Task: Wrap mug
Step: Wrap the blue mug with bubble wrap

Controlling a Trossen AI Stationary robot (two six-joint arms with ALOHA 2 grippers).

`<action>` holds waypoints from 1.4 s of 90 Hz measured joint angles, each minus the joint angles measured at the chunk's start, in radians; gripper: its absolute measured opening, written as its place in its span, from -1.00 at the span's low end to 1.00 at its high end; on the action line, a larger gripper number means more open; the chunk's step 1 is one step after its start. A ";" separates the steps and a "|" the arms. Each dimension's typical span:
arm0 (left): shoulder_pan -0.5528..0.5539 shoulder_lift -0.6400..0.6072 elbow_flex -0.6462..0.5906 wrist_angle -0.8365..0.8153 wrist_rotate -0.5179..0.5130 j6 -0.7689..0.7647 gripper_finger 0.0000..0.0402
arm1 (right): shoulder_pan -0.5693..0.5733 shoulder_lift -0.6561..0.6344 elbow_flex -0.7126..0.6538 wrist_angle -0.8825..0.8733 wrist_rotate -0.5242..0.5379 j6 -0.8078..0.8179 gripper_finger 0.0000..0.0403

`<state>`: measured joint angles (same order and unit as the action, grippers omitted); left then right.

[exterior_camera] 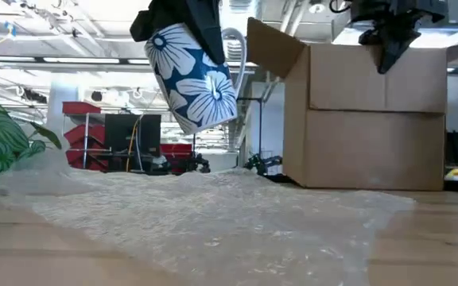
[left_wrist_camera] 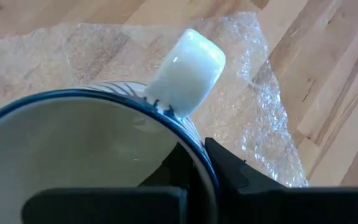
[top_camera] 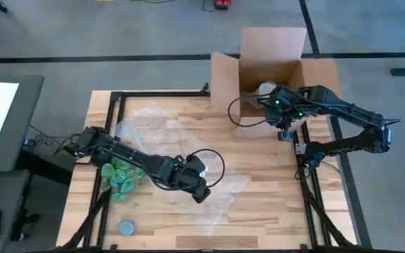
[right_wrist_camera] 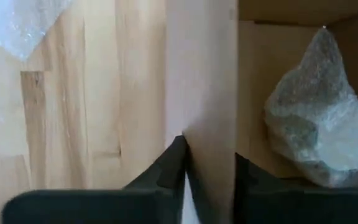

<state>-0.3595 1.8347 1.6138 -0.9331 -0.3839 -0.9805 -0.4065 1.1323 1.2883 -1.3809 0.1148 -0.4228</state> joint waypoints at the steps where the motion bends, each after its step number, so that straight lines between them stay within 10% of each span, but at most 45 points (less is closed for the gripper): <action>1: 0.000 0.000 0.000 0.000 0.002 0.001 -0.97 | 0.000 -0.002 0.003 -0.004 0.001 0.003 -0.64; 43: 0.007 0.001 0.000 -0.084 0.054 0.097 -0.97 | 0.176 -0.025 0.350 -0.115 -0.011 0.292 -0.16; 85: -0.003 0.001 0.000 -0.081 0.060 0.077 -0.97 | 0.446 -0.022 0.255 -0.052 -0.032 0.487 -0.35; 126: -0.013 0.000 0.000 -0.078 0.054 0.064 -0.97 | 0.466 -0.022 -0.120 -0.027 0.047 0.509 -0.41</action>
<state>-0.3724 1.8351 1.6138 -1.0107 -0.3298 -0.9169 0.0593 1.1103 1.1686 -1.4077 0.1623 0.0863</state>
